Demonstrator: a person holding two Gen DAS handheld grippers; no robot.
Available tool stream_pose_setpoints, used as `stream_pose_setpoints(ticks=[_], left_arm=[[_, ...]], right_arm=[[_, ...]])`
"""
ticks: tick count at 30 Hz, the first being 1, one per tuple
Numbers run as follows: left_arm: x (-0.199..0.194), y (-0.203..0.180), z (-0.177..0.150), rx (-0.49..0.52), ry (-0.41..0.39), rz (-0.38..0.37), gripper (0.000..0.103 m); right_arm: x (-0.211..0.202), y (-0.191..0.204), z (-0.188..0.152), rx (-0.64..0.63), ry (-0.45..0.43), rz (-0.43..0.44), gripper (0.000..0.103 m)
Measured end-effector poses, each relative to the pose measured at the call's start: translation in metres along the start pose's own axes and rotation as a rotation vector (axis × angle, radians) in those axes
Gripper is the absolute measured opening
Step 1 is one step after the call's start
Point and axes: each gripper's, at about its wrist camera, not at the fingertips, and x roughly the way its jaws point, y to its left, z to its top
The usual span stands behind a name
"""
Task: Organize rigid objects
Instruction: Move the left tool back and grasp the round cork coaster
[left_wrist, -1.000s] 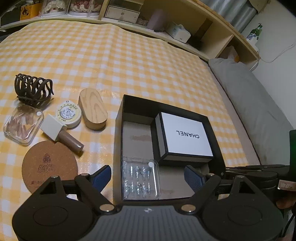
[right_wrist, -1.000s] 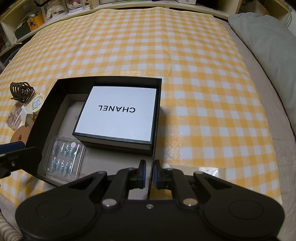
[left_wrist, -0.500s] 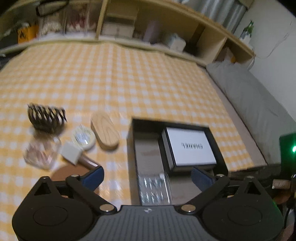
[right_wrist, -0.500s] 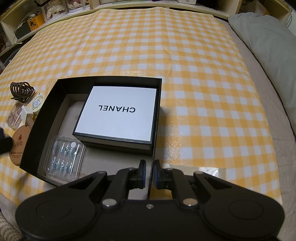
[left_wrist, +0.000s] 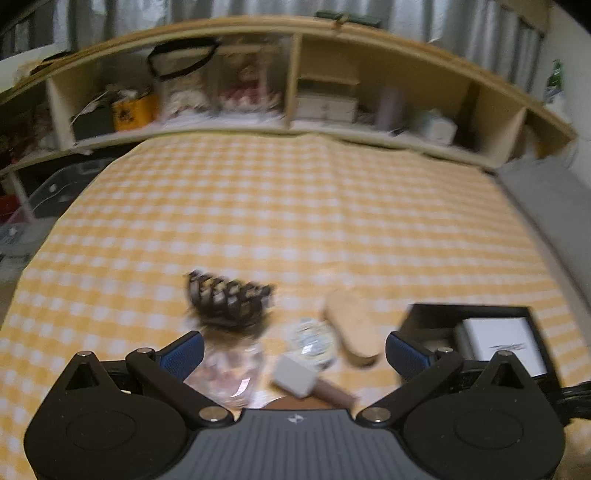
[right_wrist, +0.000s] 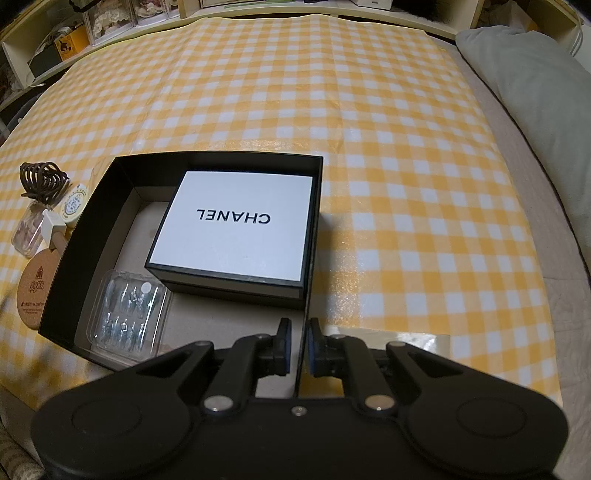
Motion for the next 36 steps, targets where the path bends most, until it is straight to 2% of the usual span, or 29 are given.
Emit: stream_pose_setpoints(ticks=[5, 12, 20, 24, 29, 32, 36], left_arm=[[0.023, 0.015, -0.014, -0.011, 0.121, 0.041, 0.103], [0.053, 0.007, -0.048, 0.080, 0.283, -0.003, 0.103], [0.069, -0.013, -0.072, 0.130, 0.341, -0.021, 0.103], [0.071, -0.015, -0.073, 0.126, 0.320, -0.009, 0.103], [0.076, -0.011, -0.069, 0.073, 0.299, -0.014, 0.102], [0.076, -0.014, -0.069, 0.090, 0.292, -0.012, 0.098], [0.074, -0.018, -0.067, 0.115, 0.310, -0.024, 0.097]], right_arm=[[0.000, -0.001, 0.000, 0.001, 0.000, 0.001, 0.009], [-0.001, -0.001, 0.000, 0.000, 0.000, 0.000, 0.009], [0.000, 0.000, 0.000, 0.001, 0.001, 0.000, 0.009], [-0.001, -0.001, 0.000, 0.000, 0.001, -0.002, 0.009], [0.001, 0.000, 0.000, 0.001, 0.001, -0.001, 0.009], [0.000, 0.000, 0.000, 0.001, 0.001, -0.001, 0.009], [0.000, 0.000, 0.000, 0.002, 0.001, -0.006, 0.006]])
